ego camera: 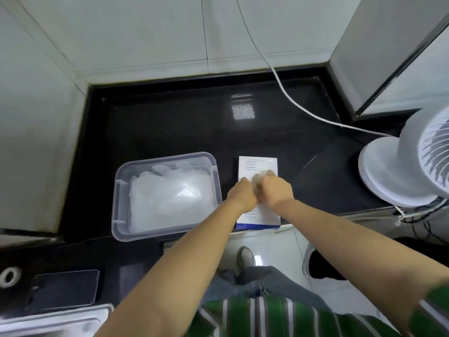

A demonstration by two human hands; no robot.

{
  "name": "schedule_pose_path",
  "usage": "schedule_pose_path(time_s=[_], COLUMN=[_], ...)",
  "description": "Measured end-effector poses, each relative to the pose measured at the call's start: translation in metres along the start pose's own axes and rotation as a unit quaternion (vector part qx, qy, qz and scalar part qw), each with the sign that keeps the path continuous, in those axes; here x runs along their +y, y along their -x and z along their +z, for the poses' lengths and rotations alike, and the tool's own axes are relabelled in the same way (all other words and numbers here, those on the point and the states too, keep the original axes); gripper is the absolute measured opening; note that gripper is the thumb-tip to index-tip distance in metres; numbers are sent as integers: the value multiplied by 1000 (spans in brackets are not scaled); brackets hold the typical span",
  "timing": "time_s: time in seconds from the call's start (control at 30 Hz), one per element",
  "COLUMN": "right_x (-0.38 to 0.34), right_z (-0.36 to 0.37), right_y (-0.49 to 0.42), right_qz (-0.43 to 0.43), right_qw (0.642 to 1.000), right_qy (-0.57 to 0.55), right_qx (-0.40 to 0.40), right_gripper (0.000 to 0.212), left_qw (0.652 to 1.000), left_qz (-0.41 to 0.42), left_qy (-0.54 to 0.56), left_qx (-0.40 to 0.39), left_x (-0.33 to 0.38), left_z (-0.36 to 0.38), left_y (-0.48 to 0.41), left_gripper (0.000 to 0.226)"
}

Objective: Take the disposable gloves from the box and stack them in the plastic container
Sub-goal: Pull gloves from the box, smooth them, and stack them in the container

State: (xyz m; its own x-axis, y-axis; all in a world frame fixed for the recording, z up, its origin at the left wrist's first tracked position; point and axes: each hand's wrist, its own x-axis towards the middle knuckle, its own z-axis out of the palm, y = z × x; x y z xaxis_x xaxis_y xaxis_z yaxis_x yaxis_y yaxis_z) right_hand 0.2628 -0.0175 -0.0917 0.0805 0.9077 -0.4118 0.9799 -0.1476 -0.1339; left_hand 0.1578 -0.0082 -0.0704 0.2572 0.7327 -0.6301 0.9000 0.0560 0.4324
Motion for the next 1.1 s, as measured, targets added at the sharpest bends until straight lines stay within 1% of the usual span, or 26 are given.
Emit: schedule_pose_path(time_s=[0.1, 0.17, 0.2, 0.27, 0.37, 0.47, 0.53, 0.57, 0.6, 0.63, 0.67, 0.7, 0.73, 0.77, 0.8, 0.83, 0.87, 0.93, 0.97, 1.0, 1.07, 1.1], right_x=[4, 9, 10, 13, 16, 19, 21, 23, 24, 26, 29, 31, 32, 34, 35, 36, 36, 35, 35, 34, 33, 32], right_z=[6, 8, 8, 2, -15, -36, -49, -53, -56, -57, -57, -57, -56, -56, -56, -56, -57, -60, -62, -63, -67, -68], right_y=[-4, -8, -10, -15, -18, -17, -17, -19, -20, -22, -23, -23, -22, -21, -19, -18, -16, -13, -12, -11, -7, -7], right_qz=[8, 8, 5, -8, -10, -1, 4, 4, 2, 1, 0, 2, 5, 7, 6, 6, 0, -17, -28, -36, -52, -60], right_qw=[1000, 998, 994, 978, 931, 863, 819, 806, 801, 803, 807, 809, 808, 806, 802, 798, 794, 783, 774, 765, 750, 749], right_qy=[-29, -69, -108, -207, -359, -489, -552, -570, -576, -575, -572, -570, -574, -579, -587, -594, -601, -619, -630, -642, -660, -660], right_qx=[4, 11, 15, 24, 70, 125, 153, 160, 160, 155, 148, 140, 132, 122, 112, 102, 92, 68, 55, 39, 8, -1], right_gripper=[15, 12, 8, 15, 15, 17, 19, 20, 19, 19, 18, 19, 20, 21, 22, 22, 22, 20, 19, 17, 13, 13], left_qw=[1000, 999, 999, 999, 999, 998, 997, 996, 993, 992, 989, 982, 962, 942, 912, 889, 876, 866, 865, 863, 858, 861], left_qz=[-4, -10, -7, -5, -9, -26, -44, -53, -69, -83, -85, -80, -80, -68, -59, -59, -54, -55, -53, -45, -38, -34], left_qy=[16, 25, 26, 26, 26, 28, 39, 55, 85, 97, 120, 163, 247, 312, 387, 438, 469, 492, 496, 502, 511, 507], left_qx=[-12, -22, -25, -28, -40, -58, -58, -46, -34, -19, 11, 50, 87, 102, 120, 118, 100, 71, 57, 44, 27, 27], left_x=[-3, -6, -7, -8, -7, -5, -2, 0, 0, 0, 0, -1, 1, 4, 3, 4, 4, 5, 6, 6, 4, 3], left_z=[0, 0, 1, 1, -2, -4, -7, -7, -8, -10, -11, -15, -20, -26, -29, -34, -39, -45, -49, -52, -56, -57], left_y=[-4, -7, -8, -11, -11, -10, -7, -8, -11, -14, -16, -19, -17, -13, -13, -11, -10, -10, -7, -7, -5, -4], left_gripper=[39, 37, 37, 36, 40, 43, 38, 35, 32, 30, 29, 29, 31, 34, 36, 36, 41, 68, 76, 74, 54, 47])
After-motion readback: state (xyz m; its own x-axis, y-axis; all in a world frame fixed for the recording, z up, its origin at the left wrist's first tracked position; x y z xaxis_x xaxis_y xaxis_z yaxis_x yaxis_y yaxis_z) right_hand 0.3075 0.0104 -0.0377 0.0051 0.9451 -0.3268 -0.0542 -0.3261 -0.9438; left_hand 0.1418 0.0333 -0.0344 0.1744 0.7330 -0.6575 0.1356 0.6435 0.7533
